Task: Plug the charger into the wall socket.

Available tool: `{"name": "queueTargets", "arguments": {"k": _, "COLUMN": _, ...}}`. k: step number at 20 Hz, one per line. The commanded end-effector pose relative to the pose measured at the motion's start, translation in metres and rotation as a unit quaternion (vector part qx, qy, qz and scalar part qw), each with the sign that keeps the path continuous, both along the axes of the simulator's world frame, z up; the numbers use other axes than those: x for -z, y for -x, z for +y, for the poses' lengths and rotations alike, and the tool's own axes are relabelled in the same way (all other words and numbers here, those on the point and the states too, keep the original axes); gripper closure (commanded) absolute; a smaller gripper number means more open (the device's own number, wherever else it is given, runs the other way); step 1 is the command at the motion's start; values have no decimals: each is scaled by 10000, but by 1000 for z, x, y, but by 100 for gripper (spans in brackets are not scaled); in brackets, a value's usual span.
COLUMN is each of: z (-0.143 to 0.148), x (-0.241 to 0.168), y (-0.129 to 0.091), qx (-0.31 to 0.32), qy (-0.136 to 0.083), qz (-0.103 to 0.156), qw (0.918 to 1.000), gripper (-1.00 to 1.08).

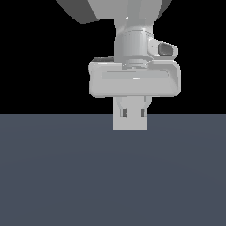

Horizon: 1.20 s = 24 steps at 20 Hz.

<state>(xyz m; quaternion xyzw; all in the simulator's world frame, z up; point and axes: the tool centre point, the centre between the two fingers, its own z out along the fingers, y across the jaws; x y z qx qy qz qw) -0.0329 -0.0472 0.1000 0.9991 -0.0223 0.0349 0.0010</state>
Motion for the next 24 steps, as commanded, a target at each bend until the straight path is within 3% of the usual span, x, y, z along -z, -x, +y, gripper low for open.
{"name": "queueTargets", "arguments": {"k": 1, "z": 0, "x": 0, "y": 0, "qx": 1, "qy": 0, "qz": 0, "qw": 10000, "gripper": 108}}
{"name": "queueTargets", "arguments": {"k": 7, "z": -1, "x": 0, "y": -9, "qx": 1, "qy": 0, "qz": 0, "qw": 10000, "gripper": 108}}
{"name": "queueTargets", "arguments": {"k": 17, "z": -2, "x": 0, "y": -43, "qx": 2, "qy": -3, "qz": 0, "qw": 10000, "gripper": 108}}
{"name": "queueTargets", "arguments": {"k": 24, "z": -3, "x": 0, "y": -50, "qx": 2, "qy": -3, "qz": 0, "qw": 10000, "gripper": 108}}
